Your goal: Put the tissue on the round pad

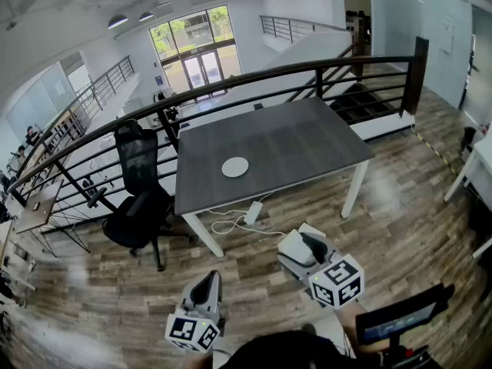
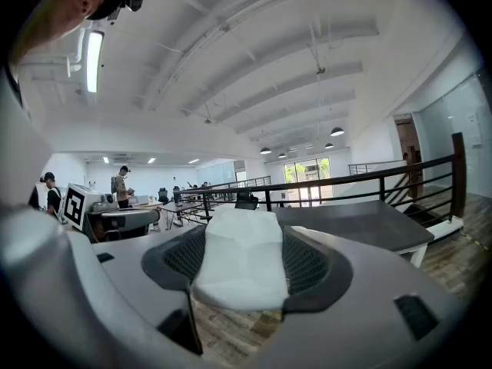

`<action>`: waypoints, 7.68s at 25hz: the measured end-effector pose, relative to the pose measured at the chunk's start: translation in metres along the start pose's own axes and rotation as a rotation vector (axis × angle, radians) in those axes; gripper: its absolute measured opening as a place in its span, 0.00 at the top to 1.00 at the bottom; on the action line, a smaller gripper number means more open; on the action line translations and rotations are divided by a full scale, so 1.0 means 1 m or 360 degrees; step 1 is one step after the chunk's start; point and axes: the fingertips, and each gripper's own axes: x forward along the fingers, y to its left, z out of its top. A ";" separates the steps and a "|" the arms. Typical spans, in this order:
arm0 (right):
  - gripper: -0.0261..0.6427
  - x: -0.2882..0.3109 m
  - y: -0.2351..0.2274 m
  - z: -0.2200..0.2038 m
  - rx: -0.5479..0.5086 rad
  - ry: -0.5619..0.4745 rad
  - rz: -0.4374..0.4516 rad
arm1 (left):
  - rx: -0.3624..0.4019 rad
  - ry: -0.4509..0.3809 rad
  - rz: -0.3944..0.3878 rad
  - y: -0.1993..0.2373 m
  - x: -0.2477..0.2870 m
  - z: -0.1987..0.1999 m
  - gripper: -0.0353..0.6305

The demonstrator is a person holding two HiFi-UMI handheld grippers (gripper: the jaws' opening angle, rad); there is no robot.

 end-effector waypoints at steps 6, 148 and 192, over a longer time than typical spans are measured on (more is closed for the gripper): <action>0.49 0.004 0.011 0.005 0.0014 -0.0020 0.0030 | -0.0005 0.0010 -0.0004 0.002 -0.003 -0.001 0.94; 0.49 0.516 -0.254 0.124 0.0004 0.0101 0.0168 | -0.0021 0.0031 0.0156 0.372 0.401 0.041 0.94; 0.49 0.679 -0.378 -0.073 -0.0048 0.0874 0.0369 | -0.0175 0.0166 0.0425 0.361 0.526 0.009 0.94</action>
